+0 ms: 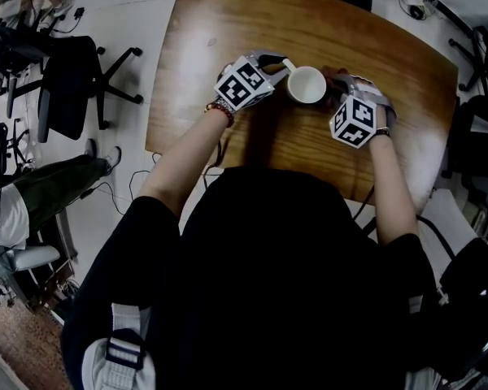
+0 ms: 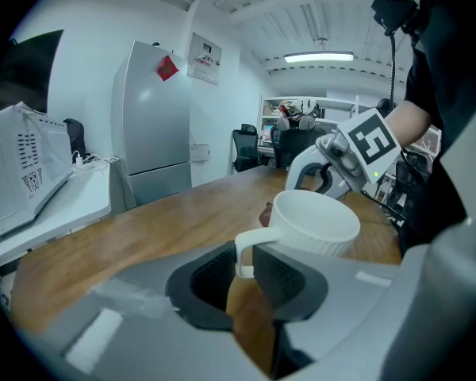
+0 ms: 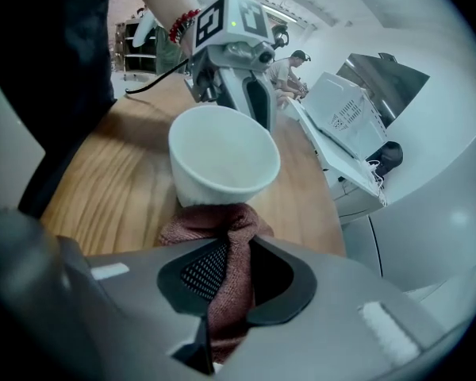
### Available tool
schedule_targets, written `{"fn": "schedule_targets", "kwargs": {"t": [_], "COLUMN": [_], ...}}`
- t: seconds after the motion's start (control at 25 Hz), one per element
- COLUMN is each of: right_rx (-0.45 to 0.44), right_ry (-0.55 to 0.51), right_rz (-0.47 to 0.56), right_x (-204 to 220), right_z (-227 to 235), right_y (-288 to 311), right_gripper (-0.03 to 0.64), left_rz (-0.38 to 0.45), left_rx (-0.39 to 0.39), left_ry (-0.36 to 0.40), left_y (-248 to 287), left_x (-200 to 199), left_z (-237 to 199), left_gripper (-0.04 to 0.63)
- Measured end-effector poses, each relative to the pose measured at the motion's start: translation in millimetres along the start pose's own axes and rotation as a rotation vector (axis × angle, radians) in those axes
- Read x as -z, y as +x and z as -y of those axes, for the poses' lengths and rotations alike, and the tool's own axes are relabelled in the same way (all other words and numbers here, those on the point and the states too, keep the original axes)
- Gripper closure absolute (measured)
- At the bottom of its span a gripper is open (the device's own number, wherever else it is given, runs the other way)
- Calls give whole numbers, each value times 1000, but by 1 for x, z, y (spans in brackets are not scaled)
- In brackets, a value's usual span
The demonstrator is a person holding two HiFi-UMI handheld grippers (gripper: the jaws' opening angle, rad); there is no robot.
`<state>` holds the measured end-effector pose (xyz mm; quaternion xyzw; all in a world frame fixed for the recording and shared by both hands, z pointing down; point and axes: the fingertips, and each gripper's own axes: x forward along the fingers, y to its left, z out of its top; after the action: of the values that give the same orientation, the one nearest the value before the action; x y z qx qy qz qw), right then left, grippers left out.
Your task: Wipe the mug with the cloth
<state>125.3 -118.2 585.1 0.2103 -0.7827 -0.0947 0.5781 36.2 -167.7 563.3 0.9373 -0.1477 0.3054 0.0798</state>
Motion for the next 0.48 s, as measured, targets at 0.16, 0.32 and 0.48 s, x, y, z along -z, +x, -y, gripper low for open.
{"fn": "schedule_targets", "kwargs": {"t": [0.16, 0.32, 0.48], "right_rx": [32, 73, 79], "right_ry": [15, -11, -82], "right_rz": [59, 89, 78], "right_x": [-9, -23, -32], "right_z": [21, 46, 53], "right_y": [-14, -24, -21], "right_gripper": [555, 555, 555], "left_rz": [-2, 9, 15], "left_rx": [6, 9, 5], "left_ry": [1, -11, -21], "left_y": [0, -1, -1], "left_x": [2, 3, 1], "left_z": [-1, -1, -1], "left_gripper": [532, 531, 531]}}
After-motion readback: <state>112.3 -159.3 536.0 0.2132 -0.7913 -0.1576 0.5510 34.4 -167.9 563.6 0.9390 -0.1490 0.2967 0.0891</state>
